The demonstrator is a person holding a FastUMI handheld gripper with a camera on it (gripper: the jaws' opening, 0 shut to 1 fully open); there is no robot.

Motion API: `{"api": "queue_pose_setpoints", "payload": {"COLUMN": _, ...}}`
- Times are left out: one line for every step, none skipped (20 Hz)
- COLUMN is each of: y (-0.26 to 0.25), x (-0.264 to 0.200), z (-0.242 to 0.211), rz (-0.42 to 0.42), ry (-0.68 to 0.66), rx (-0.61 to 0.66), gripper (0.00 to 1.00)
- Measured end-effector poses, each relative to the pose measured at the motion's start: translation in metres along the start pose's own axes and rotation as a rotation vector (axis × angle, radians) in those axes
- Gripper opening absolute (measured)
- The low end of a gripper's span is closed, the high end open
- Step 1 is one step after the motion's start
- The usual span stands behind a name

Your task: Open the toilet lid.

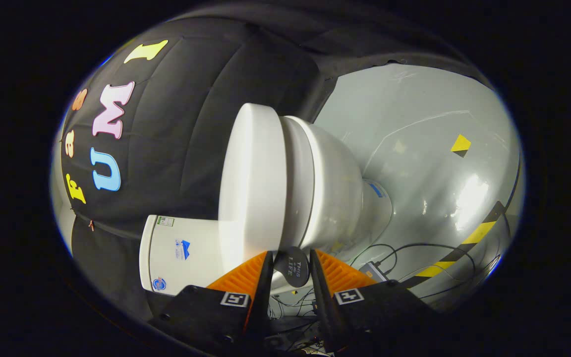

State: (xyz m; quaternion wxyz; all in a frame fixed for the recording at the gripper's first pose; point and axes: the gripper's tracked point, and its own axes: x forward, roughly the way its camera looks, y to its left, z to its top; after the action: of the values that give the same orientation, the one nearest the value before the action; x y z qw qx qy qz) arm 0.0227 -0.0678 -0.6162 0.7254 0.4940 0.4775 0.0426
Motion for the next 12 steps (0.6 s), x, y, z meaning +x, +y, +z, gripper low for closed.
{"api": "queue_pose_setpoints", "payload": {"y": 0.001, "x": 0.005, "z": -0.002, "rz": 0.006, "ry": 0.022, "rx": 0.016, "gripper": 0.43}}
{"api": "queue_pose_setpoints", "payload": {"y": 0.005, "x": 0.002, "z": -0.002, "rz": 0.02, "ry": 0.022, "rx": 0.039, "gripper": 0.34}}
{"api": "queue_pose_setpoints", "payload": {"y": 0.008, "x": 0.006, "z": 0.0, "rz": 0.059, "ry": 0.033, "rx": 0.048, "gripper": 0.24}}
{"api": "queue_pose_setpoints", "payload": {"y": 0.011, "x": 0.0, "z": 0.004, "rz": 0.076, "ry": 0.028, "rx": 0.053, "gripper": 0.18}}
{"api": "queue_pose_setpoints", "payload": {"y": 0.012, "x": 0.009, "z": 0.006, "rz": 0.09, "ry": 0.024, "rx": 0.043, "gripper": 0.13}}
{"api": "queue_pose_setpoints", "payload": {"y": 0.014, "x": 0.002, "z": 0.004, "rz": 0.079, "ry": 0.023, "rx": 0.029, "gripper": 0.09}}
{"api": "queue_pose_setpoints", "payload": {"y": 0.014, "x": 0.001, "z": 0.004, "rz": 0.057, "ry": 0.016, "rx": 0.001, "gripper": 0.05}}
{"api": "queue_pose_setpoints", "payload": {"y": 0.014, "x": 0.002, "z": 0.004, "rz": 0.024, "ry": 0.012, "rx": -0.023, "gripper": 0.05}}
{"api": "queue_pose_setpoints", "payload": {"y": 0.014, "x": 0.002, "z": 0.004, "rz": -0.012, "ry": 0.005, "rx": -0.043, "gripper": 0.05}}
{"api": "queue_pose_setpoints", "payload": {"y": 0.016, "x": 0.002, "z": 0.004, "rz": -0.043, "ry": -0.001, "rx": -0.055, "gripper": 0.05}}
{"api": "queue_pose_setpoints", "payload": {"y": 0.019, "x": 0.0, "z": 0.003, "rz": -0.062, "ry": -0.003, "rx": -0.065, "gripper": 0.05}}
{"api": "queue_pose_setpoints", "payload": {"y": 0.026, "x": -0.003, "z": 0.003, "rz": -0.072, "ry": -0.006, "rx": -0.076, "gripper": 0.05}}
